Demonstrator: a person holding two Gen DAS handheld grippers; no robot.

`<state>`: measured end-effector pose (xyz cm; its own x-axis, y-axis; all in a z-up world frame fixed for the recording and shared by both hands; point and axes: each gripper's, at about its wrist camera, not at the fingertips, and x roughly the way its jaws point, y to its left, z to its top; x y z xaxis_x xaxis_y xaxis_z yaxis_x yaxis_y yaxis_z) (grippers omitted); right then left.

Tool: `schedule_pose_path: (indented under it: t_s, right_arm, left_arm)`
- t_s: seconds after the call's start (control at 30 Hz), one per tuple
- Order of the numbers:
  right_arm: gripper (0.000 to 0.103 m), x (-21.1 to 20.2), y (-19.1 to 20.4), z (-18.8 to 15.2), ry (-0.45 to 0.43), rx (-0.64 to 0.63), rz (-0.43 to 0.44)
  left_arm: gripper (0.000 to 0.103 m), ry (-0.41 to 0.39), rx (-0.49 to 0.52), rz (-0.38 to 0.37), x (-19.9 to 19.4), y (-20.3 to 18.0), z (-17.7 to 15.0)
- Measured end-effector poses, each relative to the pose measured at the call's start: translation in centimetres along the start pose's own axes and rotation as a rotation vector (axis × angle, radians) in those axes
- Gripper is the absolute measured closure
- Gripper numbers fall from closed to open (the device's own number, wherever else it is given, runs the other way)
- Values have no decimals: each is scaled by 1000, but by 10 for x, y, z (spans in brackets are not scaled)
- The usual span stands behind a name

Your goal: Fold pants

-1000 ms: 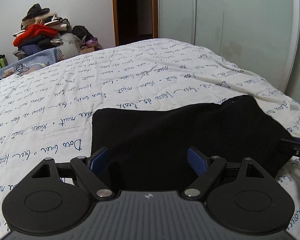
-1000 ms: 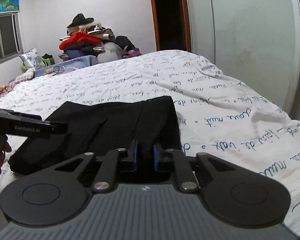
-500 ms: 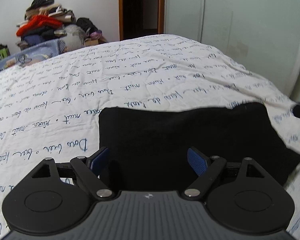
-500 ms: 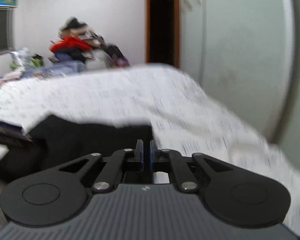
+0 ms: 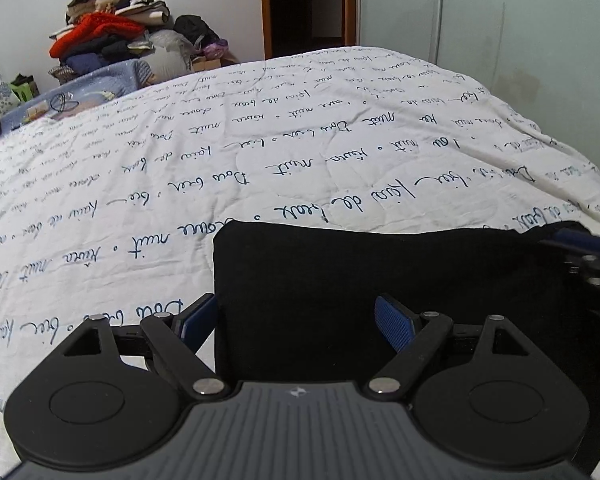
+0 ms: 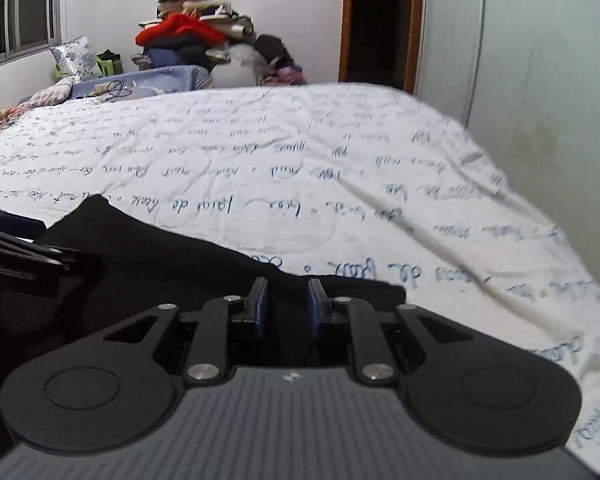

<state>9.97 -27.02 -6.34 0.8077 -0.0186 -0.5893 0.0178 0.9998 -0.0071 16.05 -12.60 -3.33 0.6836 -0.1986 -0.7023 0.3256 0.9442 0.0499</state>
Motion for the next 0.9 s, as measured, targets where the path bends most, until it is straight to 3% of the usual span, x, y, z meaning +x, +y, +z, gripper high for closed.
schedule_pose_path:
  t_s: [0.23, 0.33, 0.37, 0.4, 0.47, 0.5, 0.6, 0.7, 0.9]
  right_arm:
    - [68, -54, 13, -12, -76, -11, -3]
    - [66, -57, 15, -25, -37, -46, -14]
    - [64, -50, 15, -31, -6, -79, -56]
    - [51, -44, 14, -36, 11, -102, -86]
    - [48, -47, 8, -38, -1, -45, -87]
    - [46, -55, 8, -36, -31, -24, -71]
    - [16, -81, 18, -30, -130, -23, -37]
    - [11, -95, 38, -25, -159, -56, 51]
    - [3, -107, 87, -30, -128, -146, 268]
  left_arm:
    - [17, 0, 7, 13, -2, -3, -2]
    - [17, 1, 6, 18, -4, -4, -3]
    - [17, 2, 8, 16, -5, -5, -4]
    - [17, 3, 14, 15, -8, -5, -5]
    - [17, -16, 22, 18, -17, -4, -10]
    - [17, -26, 22, 20, -22, -2, -13]
    - [17, -24, 3, 28, -34, 10, -24]
    - [17, -40, -32, 48, -48, 28, -39]
    - [11, -34, -148, 172, -72, 68, -63]
